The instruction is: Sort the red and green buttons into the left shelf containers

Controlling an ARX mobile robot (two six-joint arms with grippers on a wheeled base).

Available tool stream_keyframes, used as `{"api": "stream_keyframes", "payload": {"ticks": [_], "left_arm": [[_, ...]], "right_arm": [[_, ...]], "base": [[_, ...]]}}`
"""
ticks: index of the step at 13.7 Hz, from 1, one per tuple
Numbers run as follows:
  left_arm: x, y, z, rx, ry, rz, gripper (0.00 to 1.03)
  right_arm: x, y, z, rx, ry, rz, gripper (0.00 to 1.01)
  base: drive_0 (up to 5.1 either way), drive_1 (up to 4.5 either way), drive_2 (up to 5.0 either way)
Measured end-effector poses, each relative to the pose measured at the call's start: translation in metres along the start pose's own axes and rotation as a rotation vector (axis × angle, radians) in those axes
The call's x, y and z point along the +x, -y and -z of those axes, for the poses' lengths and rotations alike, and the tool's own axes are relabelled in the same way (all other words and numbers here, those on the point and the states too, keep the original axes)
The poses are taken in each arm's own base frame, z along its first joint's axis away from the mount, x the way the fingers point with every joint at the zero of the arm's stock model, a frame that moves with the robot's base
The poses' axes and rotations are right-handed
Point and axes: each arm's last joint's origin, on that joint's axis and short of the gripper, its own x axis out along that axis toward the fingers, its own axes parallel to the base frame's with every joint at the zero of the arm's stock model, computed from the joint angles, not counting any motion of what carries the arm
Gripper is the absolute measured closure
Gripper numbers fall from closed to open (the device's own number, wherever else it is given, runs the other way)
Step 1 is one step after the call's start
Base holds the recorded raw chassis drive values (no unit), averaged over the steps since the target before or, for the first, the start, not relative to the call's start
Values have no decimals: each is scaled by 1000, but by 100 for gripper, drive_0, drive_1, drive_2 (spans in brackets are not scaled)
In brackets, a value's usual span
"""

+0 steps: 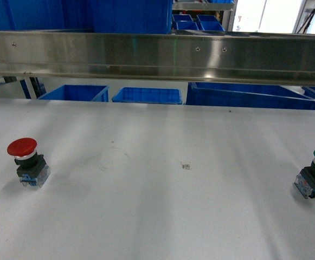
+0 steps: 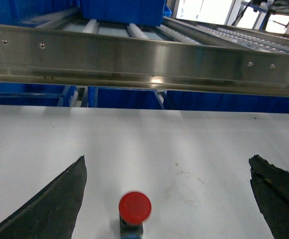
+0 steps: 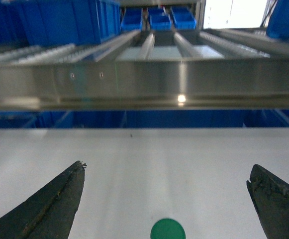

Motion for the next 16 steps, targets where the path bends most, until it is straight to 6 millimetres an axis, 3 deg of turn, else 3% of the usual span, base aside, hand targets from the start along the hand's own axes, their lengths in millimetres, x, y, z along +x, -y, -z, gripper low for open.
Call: {"api": "stream_keyframes", "payload": {"ticks": [1, 2, 4, 8, 11, 13, 15, 16], "left_arm": [[32, -12, 17, -60, -149, -23, 5], [30, -13, 31, -79, -207, -30, 5], [29, -12, 20, -66, -155, -20, 5], [30, -12, 21, -67, -159, -20, 5], [30, -12, 21, -67, -159, -20, 5], [30, -12, 21, -66, -158, -20, 5], [30, -12, 21, -67, -159, -20, 5], [30, -12, 21, -67, -159, -20, 5]], "right_arm": [[11, 1, 27, -30, -137, 12, 3], [10, 1, 29, -33, -139, 18, 3], [10, 1, 24, -35, -116, 15, 3], [10, 1, 25, -37, -125, 16, 3], [59, 7, 38, -9, -291, -14, 3], [86, 5, 48, -83, -336, -19, 3], [103, 7, 56, -133, -337, -9, 3], [108, 12, 70, -144, -382, 8, 3]], "base": [[0, 0, 0], [0, 0, 0], [0, 0, 0], [0, 0, 0], [0, 0, 0], [0, 0, 0], [0, 0, 0], [0, 0, 0]]}}
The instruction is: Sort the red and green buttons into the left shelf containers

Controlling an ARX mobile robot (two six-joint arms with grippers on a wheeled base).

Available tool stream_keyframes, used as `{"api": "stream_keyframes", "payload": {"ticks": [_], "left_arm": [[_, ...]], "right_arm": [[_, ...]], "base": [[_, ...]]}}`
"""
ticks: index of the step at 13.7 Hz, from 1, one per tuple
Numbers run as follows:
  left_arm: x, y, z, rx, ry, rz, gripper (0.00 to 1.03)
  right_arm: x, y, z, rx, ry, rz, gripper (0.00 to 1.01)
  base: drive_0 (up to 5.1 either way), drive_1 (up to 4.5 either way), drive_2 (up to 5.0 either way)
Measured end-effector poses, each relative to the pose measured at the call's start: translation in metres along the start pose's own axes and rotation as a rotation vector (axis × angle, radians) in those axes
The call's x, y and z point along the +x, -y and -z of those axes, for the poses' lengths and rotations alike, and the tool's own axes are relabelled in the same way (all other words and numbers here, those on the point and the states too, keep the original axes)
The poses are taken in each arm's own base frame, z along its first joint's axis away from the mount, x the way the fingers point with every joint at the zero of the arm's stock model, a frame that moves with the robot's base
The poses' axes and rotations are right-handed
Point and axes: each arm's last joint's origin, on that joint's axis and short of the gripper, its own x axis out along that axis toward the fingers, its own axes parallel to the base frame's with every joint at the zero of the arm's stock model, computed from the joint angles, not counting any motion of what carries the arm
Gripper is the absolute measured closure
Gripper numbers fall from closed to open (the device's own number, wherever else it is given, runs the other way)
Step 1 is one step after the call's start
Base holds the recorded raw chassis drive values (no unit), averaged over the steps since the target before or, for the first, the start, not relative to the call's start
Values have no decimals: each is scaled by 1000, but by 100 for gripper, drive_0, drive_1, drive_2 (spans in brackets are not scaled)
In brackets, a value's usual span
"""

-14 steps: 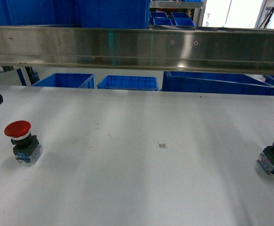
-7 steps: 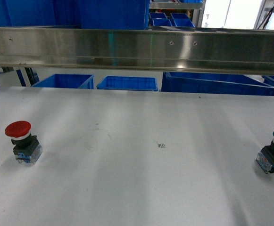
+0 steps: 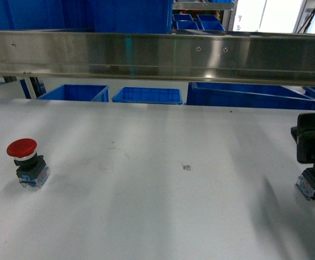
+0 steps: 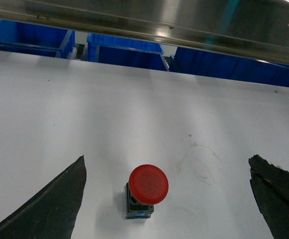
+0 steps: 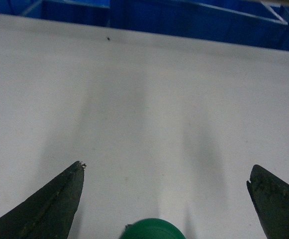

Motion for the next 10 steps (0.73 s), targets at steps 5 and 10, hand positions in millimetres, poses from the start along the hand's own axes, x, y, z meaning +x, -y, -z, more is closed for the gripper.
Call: {"api": "stream_keyframes", "payload": {"ticks": [5, 10], "left_arm": [[0, 0, 0, 0, 0, 0, 5], [0, 0, 0, 0, 0, 0, 5]], "right_arm": [[21, -3, 28, -4, -78, -1, 3], [37, -4, 37, 27, -93, 2, 48]], "base": [[0, 0, 0], [0, 0, 0]]}}
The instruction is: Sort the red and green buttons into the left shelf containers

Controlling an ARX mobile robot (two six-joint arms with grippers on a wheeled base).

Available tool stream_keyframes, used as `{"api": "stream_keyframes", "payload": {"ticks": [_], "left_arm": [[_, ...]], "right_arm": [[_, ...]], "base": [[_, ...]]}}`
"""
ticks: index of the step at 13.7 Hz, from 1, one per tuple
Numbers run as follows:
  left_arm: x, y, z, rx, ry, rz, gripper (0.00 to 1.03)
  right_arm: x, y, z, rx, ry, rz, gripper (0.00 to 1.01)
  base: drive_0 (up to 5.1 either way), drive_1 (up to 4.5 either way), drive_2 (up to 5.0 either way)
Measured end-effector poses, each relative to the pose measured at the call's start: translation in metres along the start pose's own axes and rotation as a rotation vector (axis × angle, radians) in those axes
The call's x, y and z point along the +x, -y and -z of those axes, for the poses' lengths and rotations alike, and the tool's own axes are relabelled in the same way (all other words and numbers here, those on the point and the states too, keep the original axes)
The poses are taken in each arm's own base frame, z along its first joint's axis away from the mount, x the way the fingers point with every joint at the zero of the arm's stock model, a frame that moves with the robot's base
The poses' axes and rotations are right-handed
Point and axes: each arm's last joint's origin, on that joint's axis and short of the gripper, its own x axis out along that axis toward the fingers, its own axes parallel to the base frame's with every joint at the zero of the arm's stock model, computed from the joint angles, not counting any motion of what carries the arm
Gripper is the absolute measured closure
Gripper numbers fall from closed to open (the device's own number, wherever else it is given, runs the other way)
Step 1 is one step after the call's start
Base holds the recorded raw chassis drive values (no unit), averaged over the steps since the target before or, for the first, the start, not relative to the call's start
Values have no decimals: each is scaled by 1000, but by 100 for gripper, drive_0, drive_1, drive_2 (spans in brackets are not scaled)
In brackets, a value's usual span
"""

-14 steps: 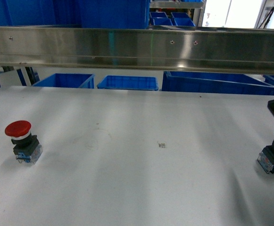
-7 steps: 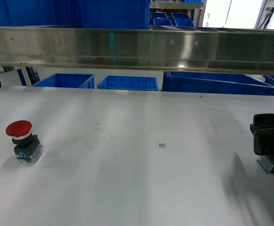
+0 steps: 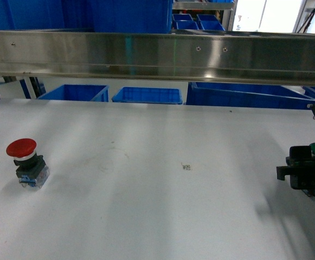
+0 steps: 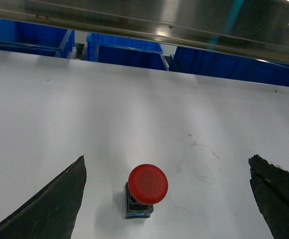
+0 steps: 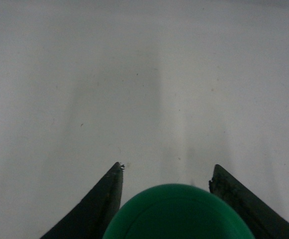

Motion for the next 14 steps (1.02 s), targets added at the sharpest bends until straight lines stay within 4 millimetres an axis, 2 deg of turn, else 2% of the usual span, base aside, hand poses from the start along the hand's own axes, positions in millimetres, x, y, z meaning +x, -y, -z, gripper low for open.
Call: {"api": "stream_keyframes", "payload": {"ticks": [2, 3, 5, 6, 8, 10, 11, 13, 14], "left_arm": [[0, 0, 0, 0, 0, 0, 5], [0, 0, 0, 0, 0, 0, 5], [0, 0, 0, 0, 0, 0, 5], [0, 0, 0, 0, 0, 0, 5], [0, 0, 0, 0, 0, 0, 5], [0, 0, 0, 0, 0, 0, 5], [0, 0, 0, 0, 0, 0, 5], [2, 2, 2, 6, -9, 2, 5], [11, 8, 3, 31, 1, 11, 5]], "right_arm": [[1, 2, 0, 8, 20, 4, 70], [-1, 4, 2, 13, 30, 3, 76], [-14, 4, 1, 13, 50, -9, 76], [-34, 6, -10, 3, 115, -12, 76], [-102, 8, -40, -18, 241, -24, 76], [-140, 9, -67, -13, 412, -35, 76], [-145, 9, -72, -12, 441, -35, 76], [-136, 9, -63, -15, 373, -36, 76], [-134, 9, -61, -16, 364, -36, 76]], "base": [[0, 0, 0], [0, 0, 0], [0, 0, 0], [0, 0, 0], [0, 0, 0], [0, 0, 0], [0, 0, 0], [0, 0, 0], [0, 0, 0]]}}
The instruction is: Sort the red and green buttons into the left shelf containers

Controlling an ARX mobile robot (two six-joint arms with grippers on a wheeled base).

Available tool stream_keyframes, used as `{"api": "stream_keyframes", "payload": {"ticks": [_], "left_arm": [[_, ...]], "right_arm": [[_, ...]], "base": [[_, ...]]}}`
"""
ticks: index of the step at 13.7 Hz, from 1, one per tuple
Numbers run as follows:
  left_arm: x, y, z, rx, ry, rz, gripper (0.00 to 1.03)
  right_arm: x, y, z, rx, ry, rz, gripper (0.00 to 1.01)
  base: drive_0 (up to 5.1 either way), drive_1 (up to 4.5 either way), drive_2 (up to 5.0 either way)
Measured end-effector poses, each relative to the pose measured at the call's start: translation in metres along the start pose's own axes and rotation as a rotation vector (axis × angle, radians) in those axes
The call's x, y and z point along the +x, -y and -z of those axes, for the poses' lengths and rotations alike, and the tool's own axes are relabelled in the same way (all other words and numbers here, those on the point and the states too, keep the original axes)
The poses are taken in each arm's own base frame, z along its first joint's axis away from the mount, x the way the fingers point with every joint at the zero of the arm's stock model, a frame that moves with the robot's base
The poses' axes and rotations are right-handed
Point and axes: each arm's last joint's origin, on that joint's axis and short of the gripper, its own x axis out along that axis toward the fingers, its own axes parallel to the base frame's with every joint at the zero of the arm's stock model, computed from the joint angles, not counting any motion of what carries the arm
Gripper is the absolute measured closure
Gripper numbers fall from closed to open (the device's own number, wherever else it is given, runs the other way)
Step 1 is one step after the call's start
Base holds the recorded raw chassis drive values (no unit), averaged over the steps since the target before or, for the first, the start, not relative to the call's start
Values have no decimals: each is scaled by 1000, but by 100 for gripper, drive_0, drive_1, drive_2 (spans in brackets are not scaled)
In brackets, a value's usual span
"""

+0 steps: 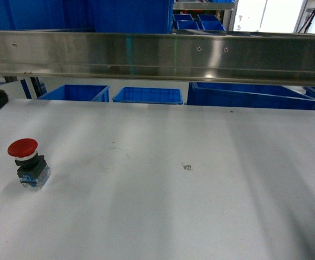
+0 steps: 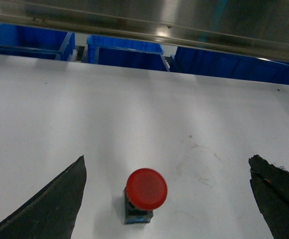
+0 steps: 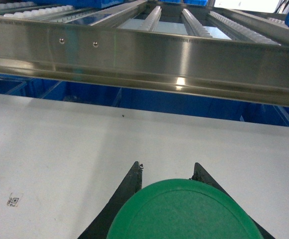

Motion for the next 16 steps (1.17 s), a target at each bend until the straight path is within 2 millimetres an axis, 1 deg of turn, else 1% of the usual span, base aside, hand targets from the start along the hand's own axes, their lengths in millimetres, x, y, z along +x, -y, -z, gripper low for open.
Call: {"api": "stream_keyframes", "payload": {"ticks": [1, 2, 3, 5, 7, 9, 13, 14, 16], "left_arm": [[13, 4, 3, 29, -14, 6, 5], [30, 6, 10, 58, -56, -2, 5], [47, 9, 22, 107, -96, -16, 5], [63, 8, 29, 176, -140, -49, 5], [78, 0, 36, 197, -206, -67, 5], [87, -9, 48, 177, -290, -86, 5], [113, -19, 36, 97, -284, -65, 5], [116, -20, 37, 76, -288, -64, 5], [116, -22, 40, 47, -321, -66, 5]], "right_arm": [[-1, 0, -2, 0, 13, 1, 76], [-2, 0, -4, 1, 23, -1, 76], [-2, 0, -3, 1, 17, 1, 76], [-2, 0, -3, 0, 19, -1, 76], [-2, -1, -3, 0, 19, -5, 76], [-2, -1, -3, 0, 19, -5, 76], [-2, -1, -3, 0, 19, -6, 76], [-2, -1, -3, 0, 19, -5, 76], [-2, -1, -3, 0, 19, -5, 76]], "base": [[0, 0, 0], [0, 0, 0], [0, 0, 0], [0, 0, 0], [0, 0, 0], [0, 0, 0], [0, 0, 0], [0, 0, 0], [0, 0, 0]]}}
